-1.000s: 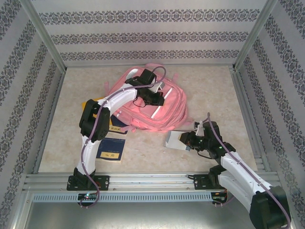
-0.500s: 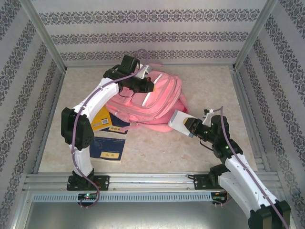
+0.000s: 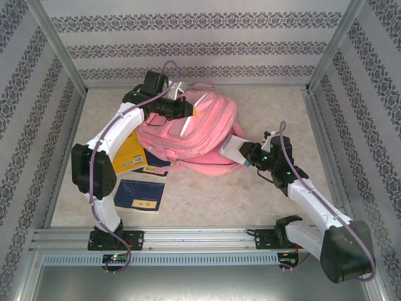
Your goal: Pack the student bag
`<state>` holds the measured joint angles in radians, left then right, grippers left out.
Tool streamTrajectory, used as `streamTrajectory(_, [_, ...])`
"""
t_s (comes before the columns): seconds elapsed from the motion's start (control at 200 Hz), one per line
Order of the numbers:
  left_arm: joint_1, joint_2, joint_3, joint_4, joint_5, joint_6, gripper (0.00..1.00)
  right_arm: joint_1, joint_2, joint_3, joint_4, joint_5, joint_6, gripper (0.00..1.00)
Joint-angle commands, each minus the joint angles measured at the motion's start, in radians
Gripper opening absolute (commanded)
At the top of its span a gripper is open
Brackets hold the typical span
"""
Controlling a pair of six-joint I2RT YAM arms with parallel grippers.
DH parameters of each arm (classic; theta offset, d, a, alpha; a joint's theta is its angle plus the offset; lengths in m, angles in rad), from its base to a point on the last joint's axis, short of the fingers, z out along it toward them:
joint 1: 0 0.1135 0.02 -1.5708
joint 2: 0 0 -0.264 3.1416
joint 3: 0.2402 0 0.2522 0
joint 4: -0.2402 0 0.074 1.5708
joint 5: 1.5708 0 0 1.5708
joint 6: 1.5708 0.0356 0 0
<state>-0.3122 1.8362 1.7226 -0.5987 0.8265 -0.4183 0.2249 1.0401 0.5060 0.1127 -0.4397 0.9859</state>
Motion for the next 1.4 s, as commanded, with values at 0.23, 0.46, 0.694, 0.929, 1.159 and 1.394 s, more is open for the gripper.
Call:
streamTrajectory(0.23, [0.023,-0.054,0.131,0.021,0.089,-0.047,0.00,0.016,0.103,0.033,0.109,0.012,-0.055,0.03])
streamTrajectory(0.46, [0.028,-0.025,0.229,-0.069,0.107,-0.020,0.00,0.017,0.159,0.051,0.253,-0.071,0.007,0.03])
streamTrajectory(0.694, [0.028,-0.006,0.256,-0.089,0.122,-0.017,0.00,0.059,0.276,0.158,0.466,-0.158,0.151,0.04])
streamTrajectory(0.929, [0.030,0.005,0.255,-0.098,0.128,0.003,0.00,0.158,0.487,0.317,0.523,-0.164,0.210,0.04])
streamTrajectory(1.159, [0.030,0.009,0.255,-0.065,0.160,-0.018,0.00,0.228,0.634,0.364,0.601,-0.083,0.233,0.04])
streamTrajectory(1.394, [0.031,0.017,0.253,-0.017,0.196,-0.061,0.00,0.296,0.821,0.515,0.644,-0.071,0.229,0.07])
